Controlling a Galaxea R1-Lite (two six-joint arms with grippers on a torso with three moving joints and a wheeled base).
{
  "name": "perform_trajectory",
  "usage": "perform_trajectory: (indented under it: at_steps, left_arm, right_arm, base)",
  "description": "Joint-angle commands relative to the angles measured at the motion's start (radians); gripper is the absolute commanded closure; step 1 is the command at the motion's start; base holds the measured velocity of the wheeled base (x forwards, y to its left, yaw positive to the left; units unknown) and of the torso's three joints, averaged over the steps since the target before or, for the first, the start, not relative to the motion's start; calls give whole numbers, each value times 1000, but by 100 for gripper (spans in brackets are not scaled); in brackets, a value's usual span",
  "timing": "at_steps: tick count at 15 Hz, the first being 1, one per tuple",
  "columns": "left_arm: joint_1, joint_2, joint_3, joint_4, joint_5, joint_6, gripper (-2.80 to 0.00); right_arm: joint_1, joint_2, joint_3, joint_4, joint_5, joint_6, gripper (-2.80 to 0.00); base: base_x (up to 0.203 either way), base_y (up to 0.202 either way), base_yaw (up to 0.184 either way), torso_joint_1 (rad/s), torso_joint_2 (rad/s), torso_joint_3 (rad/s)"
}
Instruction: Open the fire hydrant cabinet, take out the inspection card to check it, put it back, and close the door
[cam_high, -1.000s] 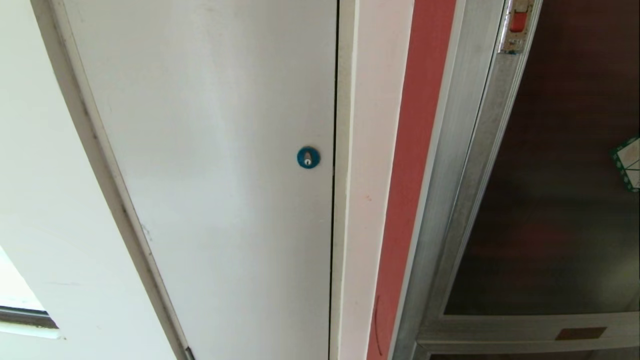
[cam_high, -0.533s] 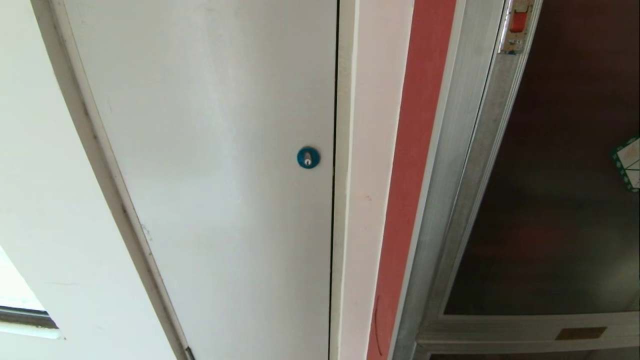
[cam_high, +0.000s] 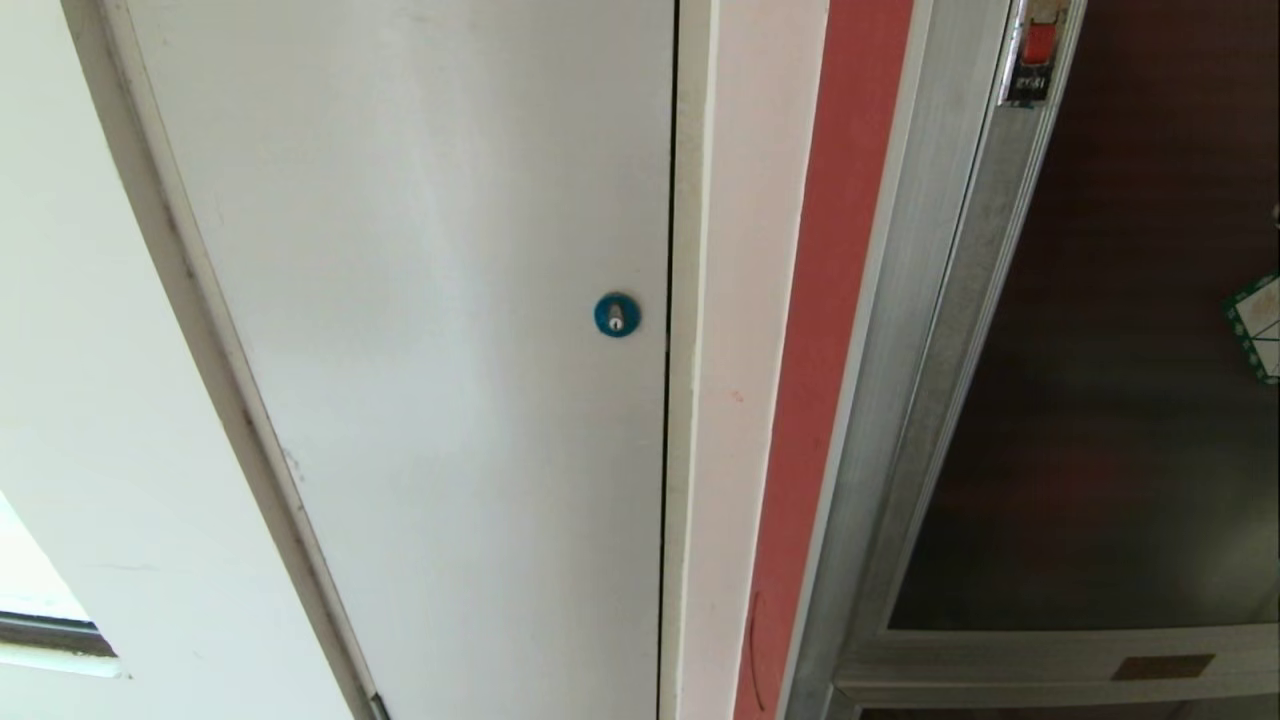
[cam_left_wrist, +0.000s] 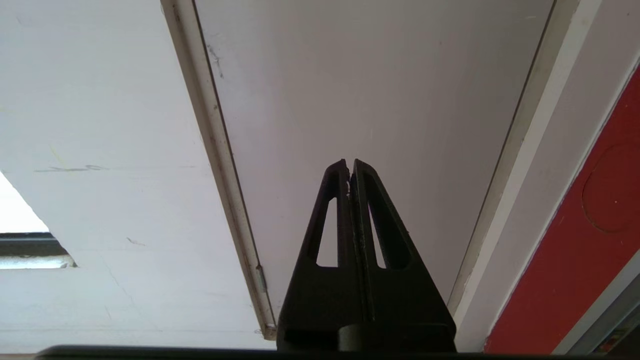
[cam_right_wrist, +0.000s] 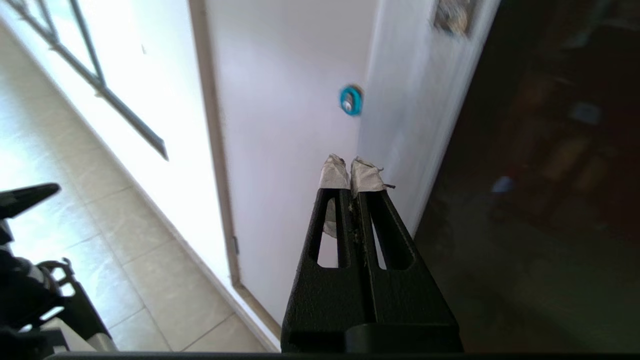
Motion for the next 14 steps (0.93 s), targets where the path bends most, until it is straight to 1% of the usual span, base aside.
perform_trajectory:
  at_steps: [1,3,6,10,14]
  left_arm:
    - [0,1,-1,0,0,0,0]
    - [0,1,-1,0,0,0,0]
    - [0,1,0,0,0,0,0]
    - [0,1,-1,0,0,0,0]
    - [0,1,0,0,0,0,0]
  right_arm:
    - [87,190,-126,0,-38,0,0]
    - [114,279,-244,-5,-85,1,0]
    - [122,342,-359,-10,-105,5,0]
    - [121,378,-387,-29,-176,5,0]
    - [115,371,-386,-32,-197,5,0]
  base:
    - [0,0,0,0,0,0]
    - [0,0,0,0,0,0]
    - [0,0,0,0,0,0]
    - [0,0,0,0,0,0]
    - [0,0,0,0,0,0]
